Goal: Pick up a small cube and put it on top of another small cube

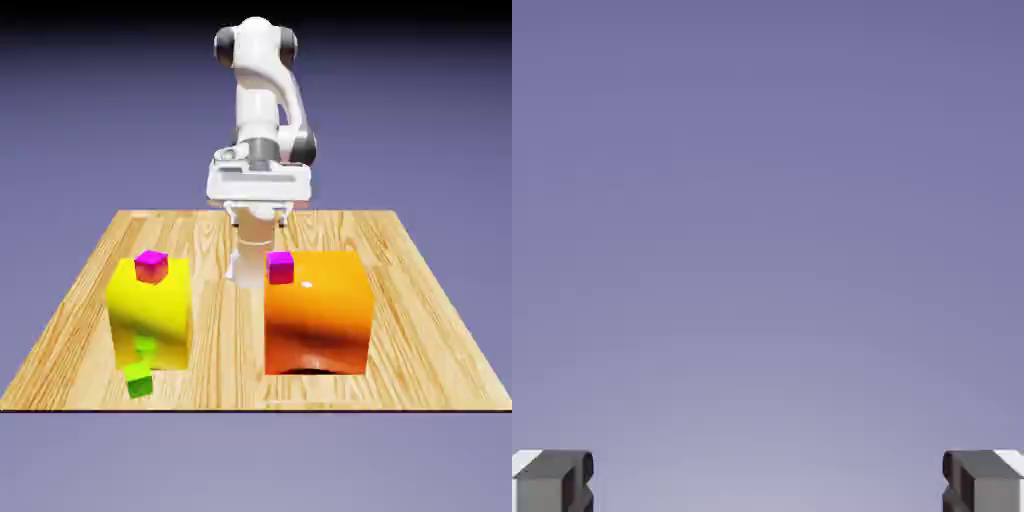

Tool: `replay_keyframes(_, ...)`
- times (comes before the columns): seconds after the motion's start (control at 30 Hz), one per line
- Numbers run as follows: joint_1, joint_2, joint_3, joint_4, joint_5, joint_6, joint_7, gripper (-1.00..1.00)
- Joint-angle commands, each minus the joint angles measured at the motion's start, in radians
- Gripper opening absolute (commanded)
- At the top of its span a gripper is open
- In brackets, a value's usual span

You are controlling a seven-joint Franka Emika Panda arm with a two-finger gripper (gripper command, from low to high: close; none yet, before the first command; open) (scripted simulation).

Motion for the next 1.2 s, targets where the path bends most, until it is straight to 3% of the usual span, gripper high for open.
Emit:
replay_keyframes(0.0,0.01,0.036,-0.022,0.025,0.007,-0.025,-0.024,0.0)
replay_keyframes(1.17,0.343,1.302,-0.779,0.893,0.246,-0.897,-0.869,0.0)
